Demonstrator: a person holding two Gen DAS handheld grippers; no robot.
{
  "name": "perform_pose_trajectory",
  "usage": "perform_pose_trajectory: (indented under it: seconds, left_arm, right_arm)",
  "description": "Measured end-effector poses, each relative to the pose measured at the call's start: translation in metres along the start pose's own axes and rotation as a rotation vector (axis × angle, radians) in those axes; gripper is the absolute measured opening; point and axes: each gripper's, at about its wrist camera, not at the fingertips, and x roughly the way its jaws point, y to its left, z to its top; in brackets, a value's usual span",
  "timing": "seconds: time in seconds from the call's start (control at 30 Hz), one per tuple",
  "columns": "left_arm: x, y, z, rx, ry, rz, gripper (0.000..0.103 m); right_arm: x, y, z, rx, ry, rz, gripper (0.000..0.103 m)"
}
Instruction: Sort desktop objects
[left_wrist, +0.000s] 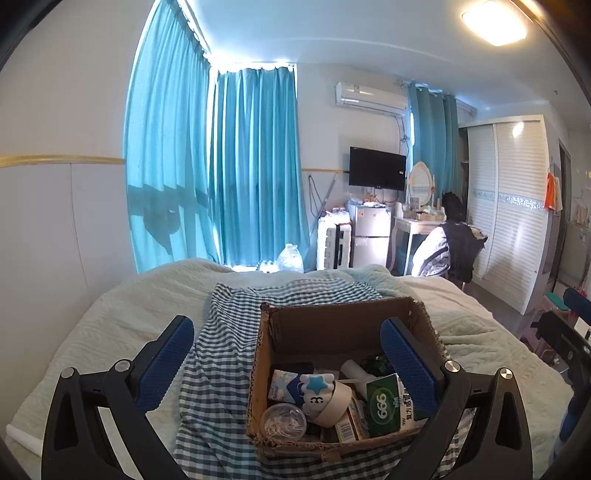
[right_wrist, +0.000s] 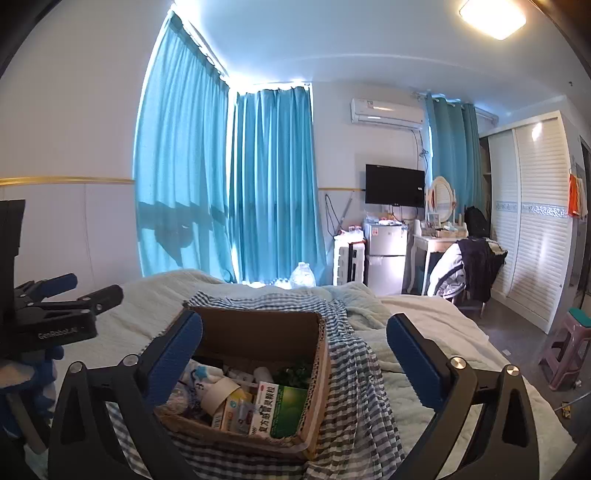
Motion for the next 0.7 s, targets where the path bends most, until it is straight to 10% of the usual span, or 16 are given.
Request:
perform_pose_trajectory:
  seconds: [0.7]
  left_arm:
    - [-0.057, 0.009, -0.052, -0.011, 0.025, -0.079, 0.103]
  right_arm:
    - [-0.062, 0.014, -0.035, 0.066, -0.01, -0.039, 0.103]
